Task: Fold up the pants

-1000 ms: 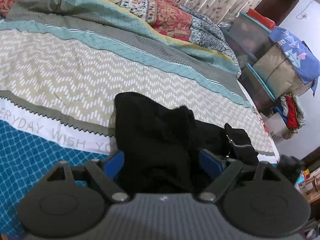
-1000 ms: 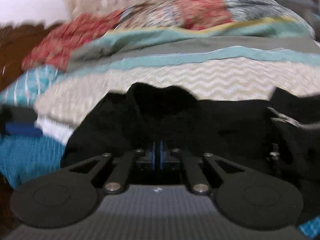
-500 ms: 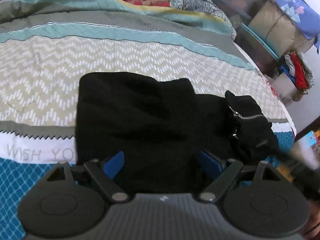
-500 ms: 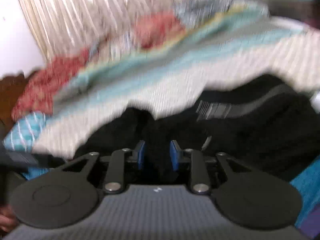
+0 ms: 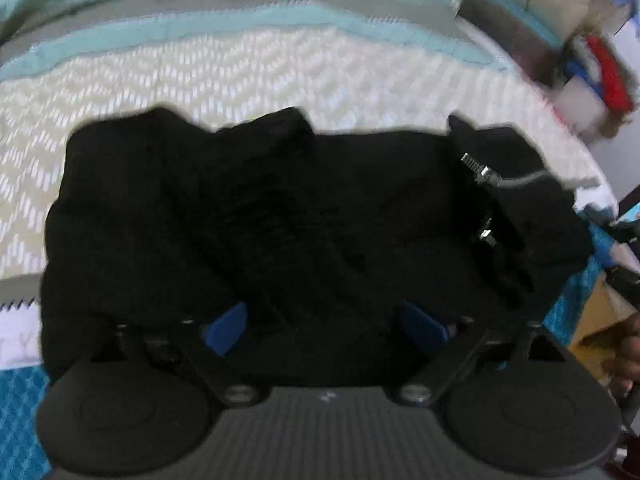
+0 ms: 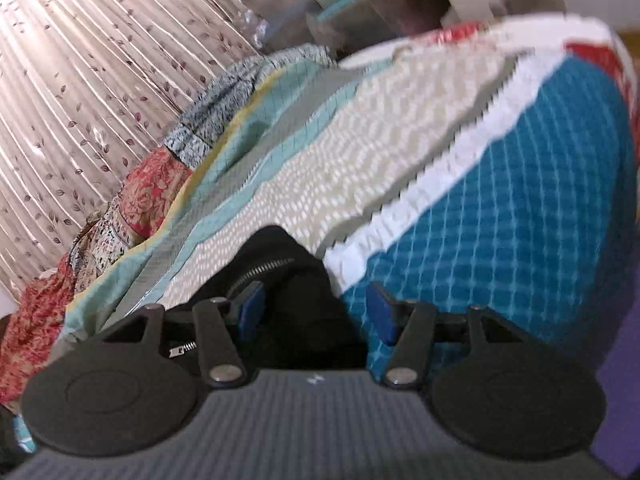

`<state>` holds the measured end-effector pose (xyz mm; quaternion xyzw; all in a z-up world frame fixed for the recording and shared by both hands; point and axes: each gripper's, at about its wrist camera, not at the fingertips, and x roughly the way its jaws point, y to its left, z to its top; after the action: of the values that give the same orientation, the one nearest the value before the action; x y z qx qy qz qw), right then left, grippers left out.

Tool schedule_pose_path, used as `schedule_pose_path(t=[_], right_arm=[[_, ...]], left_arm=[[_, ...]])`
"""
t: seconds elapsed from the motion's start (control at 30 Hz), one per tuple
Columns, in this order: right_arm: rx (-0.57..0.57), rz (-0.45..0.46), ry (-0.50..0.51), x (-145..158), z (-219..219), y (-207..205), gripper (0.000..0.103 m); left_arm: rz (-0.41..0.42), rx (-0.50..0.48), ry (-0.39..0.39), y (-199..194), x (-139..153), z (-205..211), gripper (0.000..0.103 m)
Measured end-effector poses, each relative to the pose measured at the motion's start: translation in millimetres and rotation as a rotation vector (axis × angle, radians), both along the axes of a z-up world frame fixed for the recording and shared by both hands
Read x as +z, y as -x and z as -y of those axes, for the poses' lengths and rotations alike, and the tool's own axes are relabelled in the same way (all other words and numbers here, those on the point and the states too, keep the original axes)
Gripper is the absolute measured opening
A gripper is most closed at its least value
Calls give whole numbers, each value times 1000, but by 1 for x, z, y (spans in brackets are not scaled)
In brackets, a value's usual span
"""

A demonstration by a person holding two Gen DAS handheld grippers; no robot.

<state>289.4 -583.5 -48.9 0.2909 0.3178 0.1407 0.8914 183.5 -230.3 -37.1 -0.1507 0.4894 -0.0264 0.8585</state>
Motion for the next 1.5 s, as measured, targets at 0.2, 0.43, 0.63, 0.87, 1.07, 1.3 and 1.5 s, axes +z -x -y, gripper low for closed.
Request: schedule_pose_path(t=[0.2,0.43,0.63,0.87,1.07,1.3,1.5], right_arm=[[96,-66,6,13,-16,4,20],[268,133,-49,87,-68,35,20],[636,266,113,119,-193,90,20],[974,172,357,51,-324,153,24],[1068,260,292,70,-306,159,60],[763,370,292,107,-217,116,27],[632,264,254,87,-175,86,28]], left_arm=[[32,83,194,16,39,-33,86],[226,341,404,91,79,-124,89],[242,532,472,155,61,-177,89],[166,608,527,183,26,-198,89],[162,556,533,175,24,-186,89],[155,453,497,127,39,-164,91],[106,415,463,66,38,-164,75]])
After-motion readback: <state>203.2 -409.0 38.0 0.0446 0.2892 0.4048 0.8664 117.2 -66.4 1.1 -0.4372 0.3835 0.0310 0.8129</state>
